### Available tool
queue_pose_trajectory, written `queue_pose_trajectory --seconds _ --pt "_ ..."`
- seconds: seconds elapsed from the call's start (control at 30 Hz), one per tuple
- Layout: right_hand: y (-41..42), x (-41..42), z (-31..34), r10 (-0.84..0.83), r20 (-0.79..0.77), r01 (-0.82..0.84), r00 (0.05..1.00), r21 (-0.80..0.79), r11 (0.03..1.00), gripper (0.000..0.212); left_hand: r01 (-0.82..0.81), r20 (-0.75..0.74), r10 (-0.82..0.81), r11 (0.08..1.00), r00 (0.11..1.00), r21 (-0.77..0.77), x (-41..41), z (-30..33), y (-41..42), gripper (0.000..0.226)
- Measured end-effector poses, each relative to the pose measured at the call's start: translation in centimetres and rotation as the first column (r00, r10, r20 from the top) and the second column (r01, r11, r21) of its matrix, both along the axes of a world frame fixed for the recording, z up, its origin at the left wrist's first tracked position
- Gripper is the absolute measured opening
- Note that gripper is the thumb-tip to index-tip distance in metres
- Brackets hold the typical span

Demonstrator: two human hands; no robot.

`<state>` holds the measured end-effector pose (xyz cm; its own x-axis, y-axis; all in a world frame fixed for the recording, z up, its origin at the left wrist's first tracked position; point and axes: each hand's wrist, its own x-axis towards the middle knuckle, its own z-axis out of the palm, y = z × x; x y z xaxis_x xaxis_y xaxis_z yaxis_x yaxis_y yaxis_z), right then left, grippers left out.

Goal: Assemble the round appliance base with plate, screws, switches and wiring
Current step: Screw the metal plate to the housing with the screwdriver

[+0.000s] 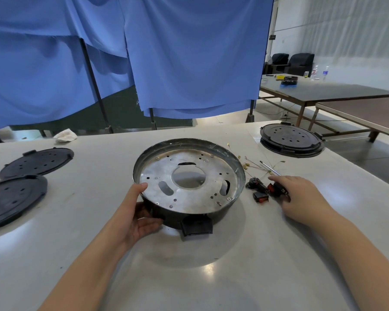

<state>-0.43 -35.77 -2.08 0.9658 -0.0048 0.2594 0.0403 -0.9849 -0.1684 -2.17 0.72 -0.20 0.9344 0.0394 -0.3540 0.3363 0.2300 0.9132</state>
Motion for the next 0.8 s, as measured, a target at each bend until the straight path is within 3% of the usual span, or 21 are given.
queue_pose_trajectory --seconds 0.23,0.47,0.63,0.73,0.8 --pt "-0.2 0.2 -0.3 -0.021 0.042 0.016 0.999 0.102 0.995 0.048 -0.001 0.011 0.001 1.000 1.000 0.001 0.0 -0.1 0.0 0.048" --pt "1.1 -0.2 1.1 -0.023 0.256 -0.056 0.966 0.294 0.954 0.037 -0.018 0.013 0.018 1.000 1.000 -0.013 0.0 -0.2 0.0 0.047" --pt "3.3 0.0 2.9 -0.014 0.225 -0.148 0.974 0.687 0.711 0.034 0.004 0.040 -0.003 1.000 0.999 -0.027 0.1 -0.2 0.0 0.041" --pt "4.6 0.5 3.7 0.016 0.158 -0.137 0.987 0.798 0.586 0.034 0.010 0.060 -0.008 1.000 0.998 -0.028 0.2 -0.2 0.0 0.035" --pt "5.7 0.9 3.9 0.046 0.052 -0.069 0.998 0.815 0.576 0.026 0.012 0.078 -0.010 1.000 0.997 -0.027 0.2 -0.2 0.0 0.033"
